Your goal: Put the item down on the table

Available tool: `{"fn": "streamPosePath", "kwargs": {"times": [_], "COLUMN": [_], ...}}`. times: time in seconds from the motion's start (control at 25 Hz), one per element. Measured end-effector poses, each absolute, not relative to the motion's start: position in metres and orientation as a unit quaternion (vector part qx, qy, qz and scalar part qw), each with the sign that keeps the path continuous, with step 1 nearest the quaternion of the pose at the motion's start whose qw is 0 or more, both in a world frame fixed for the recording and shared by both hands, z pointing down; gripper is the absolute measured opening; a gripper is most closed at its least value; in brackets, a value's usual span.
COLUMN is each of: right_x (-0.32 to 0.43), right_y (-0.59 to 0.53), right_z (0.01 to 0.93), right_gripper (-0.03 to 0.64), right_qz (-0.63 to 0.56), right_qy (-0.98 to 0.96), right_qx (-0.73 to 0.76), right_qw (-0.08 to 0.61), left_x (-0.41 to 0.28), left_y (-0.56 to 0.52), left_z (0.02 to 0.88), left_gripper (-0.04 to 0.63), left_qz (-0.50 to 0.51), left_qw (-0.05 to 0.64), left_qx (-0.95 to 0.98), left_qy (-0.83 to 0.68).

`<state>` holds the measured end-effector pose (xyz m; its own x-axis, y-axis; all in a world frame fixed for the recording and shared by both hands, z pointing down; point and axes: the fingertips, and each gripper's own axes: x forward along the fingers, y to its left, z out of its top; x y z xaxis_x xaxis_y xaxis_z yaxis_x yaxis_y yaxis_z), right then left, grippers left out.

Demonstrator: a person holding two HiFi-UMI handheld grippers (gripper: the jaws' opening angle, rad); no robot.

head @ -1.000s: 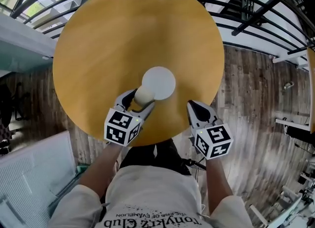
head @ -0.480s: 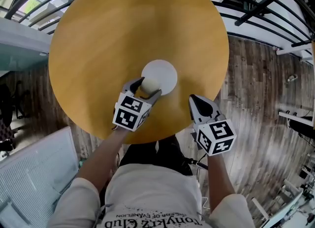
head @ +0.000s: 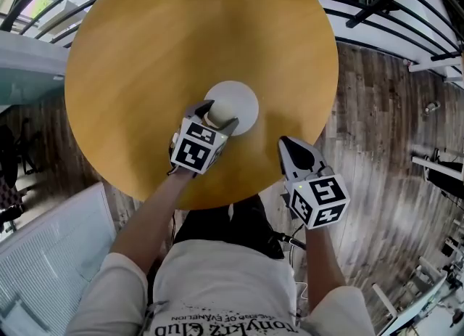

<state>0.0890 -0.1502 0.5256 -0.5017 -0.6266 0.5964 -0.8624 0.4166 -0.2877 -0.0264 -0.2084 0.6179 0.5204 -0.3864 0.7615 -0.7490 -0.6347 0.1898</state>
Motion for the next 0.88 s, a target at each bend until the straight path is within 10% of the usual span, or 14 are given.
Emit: {"fn": "streamPosePath", "kwargs": {"times": [0.88], "right_x": [0.106], "right_y": [-0.155], "right_z": [0.538], "right_gripper": [0.025], "right_qz": [0.305], "right_qy": [-0.808], "right_qx": [0.462], "right_qw": [0.204], "left_x": [-0.006], "left_y": [-0.222], "left_z": [0.656], "left_gripper": [0.319], "left_qz": [0.410], "left_qw": [0.263], "left_qx": [0.819], "left_qy": [-0.302]}}
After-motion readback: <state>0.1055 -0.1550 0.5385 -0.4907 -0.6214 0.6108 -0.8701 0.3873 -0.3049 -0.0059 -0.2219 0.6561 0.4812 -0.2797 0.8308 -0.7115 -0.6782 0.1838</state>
